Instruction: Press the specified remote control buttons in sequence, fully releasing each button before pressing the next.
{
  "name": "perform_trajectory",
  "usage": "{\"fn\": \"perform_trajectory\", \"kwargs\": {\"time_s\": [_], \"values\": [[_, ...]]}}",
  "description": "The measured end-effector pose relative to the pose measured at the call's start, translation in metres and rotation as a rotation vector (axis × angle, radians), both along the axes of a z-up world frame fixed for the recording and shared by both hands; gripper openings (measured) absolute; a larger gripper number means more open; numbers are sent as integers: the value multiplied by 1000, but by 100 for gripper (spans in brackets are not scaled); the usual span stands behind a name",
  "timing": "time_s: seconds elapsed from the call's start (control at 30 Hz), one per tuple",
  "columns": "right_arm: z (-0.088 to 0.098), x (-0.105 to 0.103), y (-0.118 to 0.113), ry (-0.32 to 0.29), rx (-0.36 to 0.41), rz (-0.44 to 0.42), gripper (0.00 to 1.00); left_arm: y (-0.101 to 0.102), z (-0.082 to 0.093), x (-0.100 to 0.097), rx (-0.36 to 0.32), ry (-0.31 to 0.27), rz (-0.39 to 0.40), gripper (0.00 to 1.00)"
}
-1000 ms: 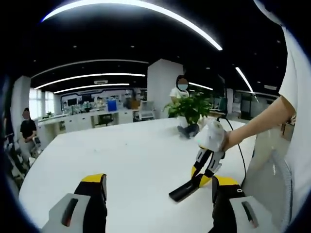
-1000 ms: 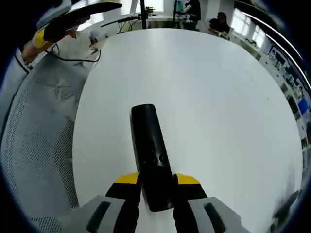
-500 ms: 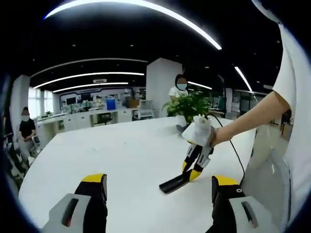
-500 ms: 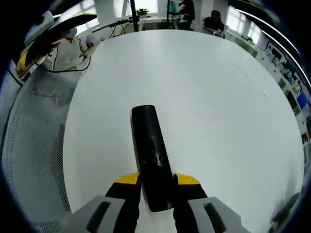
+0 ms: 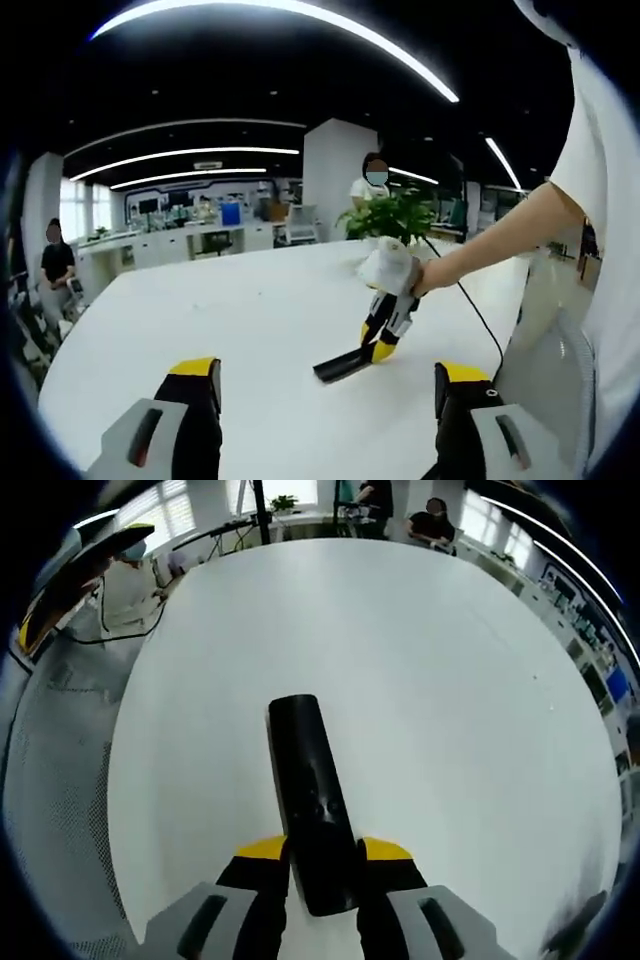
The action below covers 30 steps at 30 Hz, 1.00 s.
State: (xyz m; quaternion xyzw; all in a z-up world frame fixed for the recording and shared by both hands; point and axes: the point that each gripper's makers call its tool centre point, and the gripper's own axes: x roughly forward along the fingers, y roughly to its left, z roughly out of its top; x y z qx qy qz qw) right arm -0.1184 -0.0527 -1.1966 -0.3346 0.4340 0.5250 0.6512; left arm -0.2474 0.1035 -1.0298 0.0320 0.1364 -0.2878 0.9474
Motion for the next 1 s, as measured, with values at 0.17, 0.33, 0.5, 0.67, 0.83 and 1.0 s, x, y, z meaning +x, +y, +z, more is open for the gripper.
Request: {"fn": "perform_trajectory", "kwargs": {"time_s": [0.17,0.33,0.5,0.67,0.83,1.0], "values": [[0,14,4,-7,-2,-17,26,1,0,0,-2,2,1,91],[0,24,8,-10,7,-33,26,3,-1,0,1,4,8,91],[-1,36,8,-24,8,-43,26,3,-3,0,3,8,9,91],[-2,49,7,-34,19,-74,27,1,-3,0,7,11,2,91],[-2,53,5,-60,46,-130,29,2,-1,3,7,8,7,91],[5,48,7,-56,147,-233,35,4,-2,5,7,12,13,90]]}}
